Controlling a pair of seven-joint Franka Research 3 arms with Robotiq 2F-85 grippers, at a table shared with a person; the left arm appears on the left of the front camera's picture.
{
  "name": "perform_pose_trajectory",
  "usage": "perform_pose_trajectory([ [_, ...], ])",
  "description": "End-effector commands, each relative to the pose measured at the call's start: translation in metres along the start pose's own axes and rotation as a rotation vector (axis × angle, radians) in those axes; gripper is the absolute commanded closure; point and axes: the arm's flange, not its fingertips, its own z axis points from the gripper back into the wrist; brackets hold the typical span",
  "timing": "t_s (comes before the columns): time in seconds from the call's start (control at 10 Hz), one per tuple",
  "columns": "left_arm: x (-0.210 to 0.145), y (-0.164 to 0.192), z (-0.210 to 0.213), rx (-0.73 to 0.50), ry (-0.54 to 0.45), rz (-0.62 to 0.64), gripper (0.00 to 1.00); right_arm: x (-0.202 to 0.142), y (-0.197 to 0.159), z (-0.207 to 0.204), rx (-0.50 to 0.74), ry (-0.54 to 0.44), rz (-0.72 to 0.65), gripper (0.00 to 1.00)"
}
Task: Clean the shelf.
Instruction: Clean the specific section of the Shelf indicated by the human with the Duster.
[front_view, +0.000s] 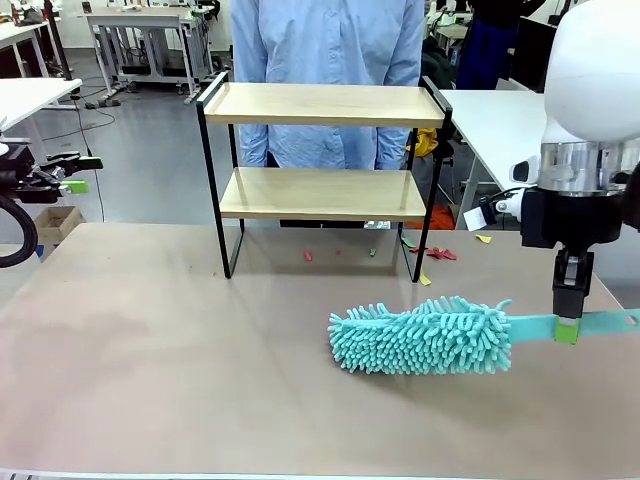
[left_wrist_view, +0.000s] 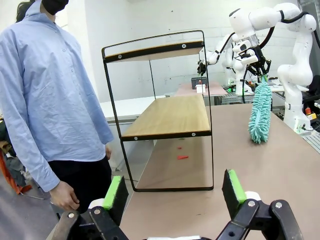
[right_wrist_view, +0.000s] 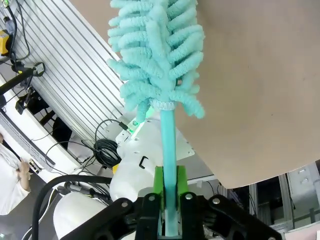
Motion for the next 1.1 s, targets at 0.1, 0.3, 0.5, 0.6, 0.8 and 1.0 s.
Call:
perform_pose_trajectory([
  [0.1,0.0025,-0.0025,-0.0014,-0.007,0.004,-0.012,0.0,0.0016,0.0013,0.0048,-0.005,0.005,-0.01,0.87],
  [0.3,0.0025,-0.0025,-0.0014,-0.007,0.004,-0.012,0.0,0.0016,0.0013,0.0048,-0.005,0.005,-0.01,0.87],
  [0.5,0.0025,-0.0025,-0.0014,-0.007,0.004,-0.012,0.0,0.0016,0.0013,0.0048,-0.005,0.005,-0.01,0.87],
  [0.6,0.0025,-0.0025,-0.0014,-0.007,0.004,-0.012,0.0,0.0016,0.0013,0.0048,-0.005,0.005,-0.01,0.87],
  [0.8,0.0025,-0.0025,-0.0014,-0.007,0.004,-0.012,0.0,0.0016,0.0013,0.0048,-0.005,0.005,-0.01,0.87],
  [1.0,0.0025,-0.0025,-0.0014,-0.007,0.004,-0.012,0.0,0.0016,0.0013,0.0048,-0.005,0.005,-0.01,0.87],
])
